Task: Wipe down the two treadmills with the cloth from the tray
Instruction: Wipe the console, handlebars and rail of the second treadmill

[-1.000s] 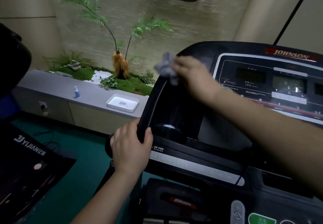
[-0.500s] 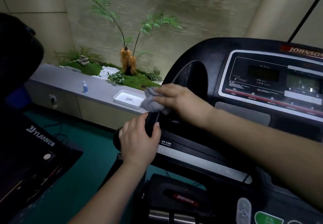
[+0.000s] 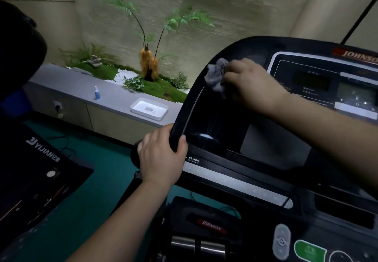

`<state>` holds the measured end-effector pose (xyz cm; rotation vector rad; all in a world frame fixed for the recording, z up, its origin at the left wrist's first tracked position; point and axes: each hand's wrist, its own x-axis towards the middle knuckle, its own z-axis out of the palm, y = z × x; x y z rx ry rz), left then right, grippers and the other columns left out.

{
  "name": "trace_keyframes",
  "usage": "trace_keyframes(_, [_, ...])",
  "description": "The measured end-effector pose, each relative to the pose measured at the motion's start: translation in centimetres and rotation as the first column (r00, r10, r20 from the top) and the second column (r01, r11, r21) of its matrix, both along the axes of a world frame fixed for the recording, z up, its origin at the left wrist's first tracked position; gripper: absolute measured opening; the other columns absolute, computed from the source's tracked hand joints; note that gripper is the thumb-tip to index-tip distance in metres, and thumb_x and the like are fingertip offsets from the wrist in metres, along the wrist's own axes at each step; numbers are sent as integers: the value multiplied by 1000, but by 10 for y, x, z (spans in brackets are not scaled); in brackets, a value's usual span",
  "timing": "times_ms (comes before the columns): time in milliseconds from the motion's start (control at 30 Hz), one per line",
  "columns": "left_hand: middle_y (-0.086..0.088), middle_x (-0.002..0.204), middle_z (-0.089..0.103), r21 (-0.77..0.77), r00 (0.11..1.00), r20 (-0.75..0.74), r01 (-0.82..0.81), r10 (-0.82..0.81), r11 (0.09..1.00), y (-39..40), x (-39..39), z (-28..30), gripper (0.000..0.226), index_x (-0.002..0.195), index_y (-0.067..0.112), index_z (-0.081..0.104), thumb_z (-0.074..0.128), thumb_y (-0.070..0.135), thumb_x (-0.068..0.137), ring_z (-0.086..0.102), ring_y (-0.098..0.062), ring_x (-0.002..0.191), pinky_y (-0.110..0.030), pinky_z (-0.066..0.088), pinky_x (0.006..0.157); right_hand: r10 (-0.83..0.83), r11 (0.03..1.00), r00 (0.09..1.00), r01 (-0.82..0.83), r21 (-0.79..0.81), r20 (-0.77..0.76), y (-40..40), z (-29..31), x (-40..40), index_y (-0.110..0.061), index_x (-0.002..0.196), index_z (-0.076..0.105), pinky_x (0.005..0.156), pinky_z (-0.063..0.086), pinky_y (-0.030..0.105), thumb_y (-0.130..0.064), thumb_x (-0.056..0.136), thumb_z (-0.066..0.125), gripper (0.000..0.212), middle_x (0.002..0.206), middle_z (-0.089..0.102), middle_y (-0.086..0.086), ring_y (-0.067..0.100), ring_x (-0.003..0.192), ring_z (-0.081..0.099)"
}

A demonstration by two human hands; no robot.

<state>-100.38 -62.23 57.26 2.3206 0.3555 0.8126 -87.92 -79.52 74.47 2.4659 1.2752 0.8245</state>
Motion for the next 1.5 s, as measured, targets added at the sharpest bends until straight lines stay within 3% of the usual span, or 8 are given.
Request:
trace_keyframes(233, [6,107,65,11,1000,-2,-5,5,1000,0,-1,0,49,117,27,57,34,55,84,51,-20,102,-38,36,90,-5,893,979,-87,-441,-202,12,-41,-27,-12,100,71,79,50,40,-28,84,43,36,106,63,8,33,98,58])
trace_keyframes(333, [6,107,64,8,1000,3,-4,4,1000,1,-1,1,49,117,27,57,34,55,84,51,-20,102,-38,36,90,-1,977,977,-44,-210,-211,9,-18,-10,-9,101,69,84,49,41,-42,79,33,54,107,62,14,35,100,57])
trace_keyframes(467, [8,107,64,-2,1000,6,-1,1,1000,0,-1,1,48,117,27,57,35,55,85,50,-19,103,-38,36,92,25,999,992,-29,-32,-122,0,6,4,-12,102,72,78,52,47,-23,80,58,28,109,63,15,39,93,59])
trace_keyframes(733, [7,107,64,-1,1000,8,-1,1,1000,0,-1,0,48,116,27,57,35,54,84,50,-20,104,-37,35,90,38,955,933,-140,-262,-357,20,-49,-34,-20,119,63,86,51,40,-14,88,54,33,117,61,7,30,108,59])
trace_keyframes(900, [5,109,63,-1,1000,0,8,-8,1000,0,-1,1,51,118,26,56,32,55,85,49,-21,106,-39,36,92,-140,918,901,-37,-394,-411,29,-51,-38,-24,124,60,89,49,35,-7,85,53,43,123,63,2,26,112,60])
trace_keyframes(1067, [5,110,64,3,1000,-4,-2,2,1000,1,0,-1,52,120,25,57,33,56,85,50,-21,106,-40,37,92,-347,756,870,38,-653,-350,38,-33,-45,-21,122,61,77,43,27,-13,88,57,36,110,68,4,25,98,63])
trace_keyframes(1300, [7,107,64,5,1000,10,-16,16,1000,1,1,-2,48,118,26,57,35,54,85,50,-19,104,-37,36,90,-193,950,805,11,-312,-561,35,-52,-41,-16,133,55,93,40,27,-5,85,59,49,125,60,11,27,113,58])
trace_keyframes(1500, [7,105,64,-2,1000,14,-14,14,1000,1,1,-2,48,117,26,58,35,54,86,50,-19,103,-37,36,90,-497,702,803,149,-696,-329,53,-35,-54,-10,112,65,64,33,21,-19,92,50,26,107,68,8,22,84,57])
